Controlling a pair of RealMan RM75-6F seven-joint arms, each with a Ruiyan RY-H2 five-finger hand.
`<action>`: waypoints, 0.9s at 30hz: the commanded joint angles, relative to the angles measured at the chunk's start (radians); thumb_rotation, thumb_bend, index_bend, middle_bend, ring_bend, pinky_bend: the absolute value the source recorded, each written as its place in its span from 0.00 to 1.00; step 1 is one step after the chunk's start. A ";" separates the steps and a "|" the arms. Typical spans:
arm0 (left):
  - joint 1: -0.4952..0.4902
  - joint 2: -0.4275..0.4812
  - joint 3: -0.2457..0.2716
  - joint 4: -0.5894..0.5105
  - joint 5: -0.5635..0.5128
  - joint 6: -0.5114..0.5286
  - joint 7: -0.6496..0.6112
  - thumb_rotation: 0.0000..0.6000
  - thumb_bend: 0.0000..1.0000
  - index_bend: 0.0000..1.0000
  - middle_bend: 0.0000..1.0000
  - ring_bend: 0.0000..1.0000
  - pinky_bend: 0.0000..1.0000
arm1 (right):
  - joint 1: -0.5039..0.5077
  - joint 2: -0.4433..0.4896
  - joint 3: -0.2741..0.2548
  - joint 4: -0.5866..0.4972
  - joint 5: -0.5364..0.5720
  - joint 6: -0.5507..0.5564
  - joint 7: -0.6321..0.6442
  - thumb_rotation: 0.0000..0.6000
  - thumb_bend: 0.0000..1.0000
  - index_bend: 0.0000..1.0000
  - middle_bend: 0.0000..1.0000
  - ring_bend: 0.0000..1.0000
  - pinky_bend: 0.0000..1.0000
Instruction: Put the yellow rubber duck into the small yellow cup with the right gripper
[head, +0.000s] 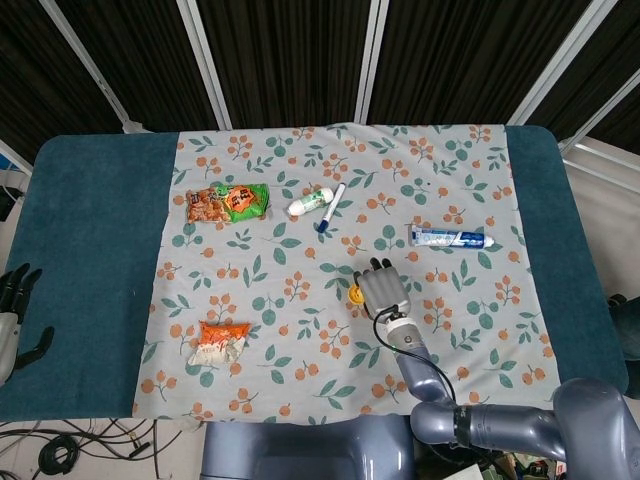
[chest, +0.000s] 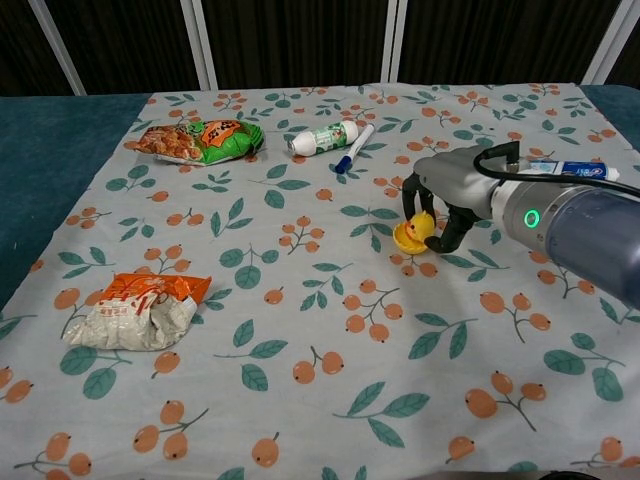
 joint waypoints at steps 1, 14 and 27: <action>0.000 0.000 -0.001 0.000 -0.001 0.000 -0.001 1.00 0.38 0.00 0.00 0.00 0.00 | 0.001 0.004 -0.004 -0.004 0.008 -0.008 -0.002 1.00 0.21 0.24 0.24 0.10 0.18; 0.001 0.002 0.000 0.000 0.000 0.002 -0.003 1.00 0.38 0.00 0.00 0.00 0.00 | 0.002 0.054 0.013 -0.084 0.001 0.005 0.027 1.00 0.13 0.13 0.15 0.09 0.18; 0.005 0.001 0.004 -0.002 0.009 0.011 -0.002 1.00 0.38 0.00 0.00 0.00 0.00 | -0.235 0.494 -0.100 -0.499 -0.249 0.170 0.236 1.00 0.14 0.07 0.06 0.04 0.18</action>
